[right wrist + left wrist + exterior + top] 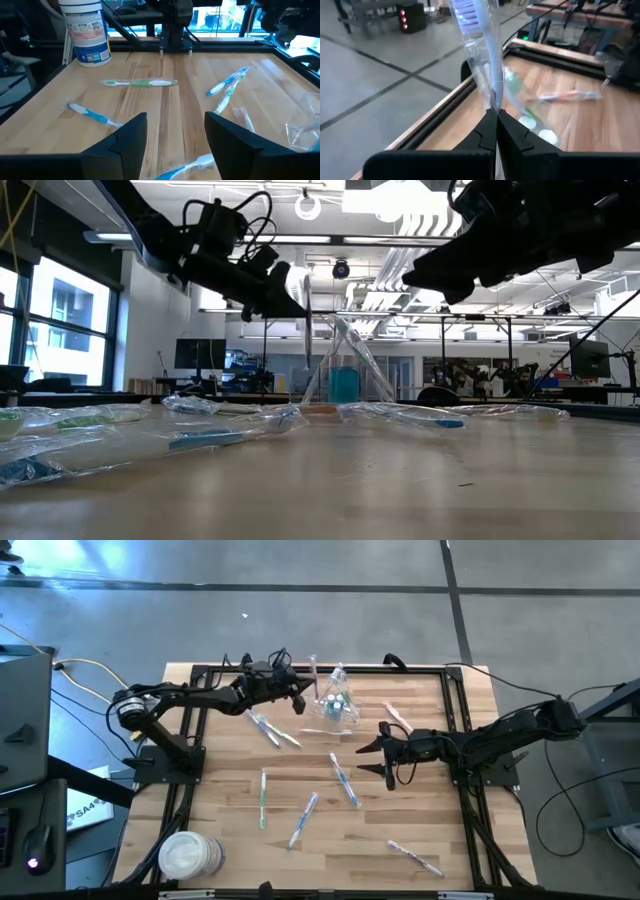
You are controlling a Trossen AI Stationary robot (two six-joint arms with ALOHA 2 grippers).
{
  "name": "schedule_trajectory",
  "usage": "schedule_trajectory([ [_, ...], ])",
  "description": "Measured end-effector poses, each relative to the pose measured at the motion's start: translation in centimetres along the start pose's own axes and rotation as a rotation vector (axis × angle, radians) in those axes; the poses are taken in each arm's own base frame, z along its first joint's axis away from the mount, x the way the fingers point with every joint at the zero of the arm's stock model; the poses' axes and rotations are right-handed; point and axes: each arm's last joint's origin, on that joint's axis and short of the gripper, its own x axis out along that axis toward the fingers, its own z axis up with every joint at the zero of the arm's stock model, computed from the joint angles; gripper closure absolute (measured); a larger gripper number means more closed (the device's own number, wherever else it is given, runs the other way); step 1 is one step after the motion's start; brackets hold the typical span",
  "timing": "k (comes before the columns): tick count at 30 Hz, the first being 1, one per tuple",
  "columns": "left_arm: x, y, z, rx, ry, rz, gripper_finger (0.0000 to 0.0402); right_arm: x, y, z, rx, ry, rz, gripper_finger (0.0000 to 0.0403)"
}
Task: Pick & Place toothbrushing station
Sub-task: Put the top violet toothbrush into the transparent organizer
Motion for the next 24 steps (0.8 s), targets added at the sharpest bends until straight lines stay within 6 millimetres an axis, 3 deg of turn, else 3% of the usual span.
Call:
schedule_trajectory([
  [10,1.1,0.1,-2.1,-0.015,0.079,0.002,0.0401,0.0,0.0,0.0,0.004,-0.001,0.000,0.0212],
  [24,1.2,0.2,-2.7,-0.016,0.133,0.005,0.0401,0.0,0.0,0.0,0.002,-0.001,0.000,0.0212],
])
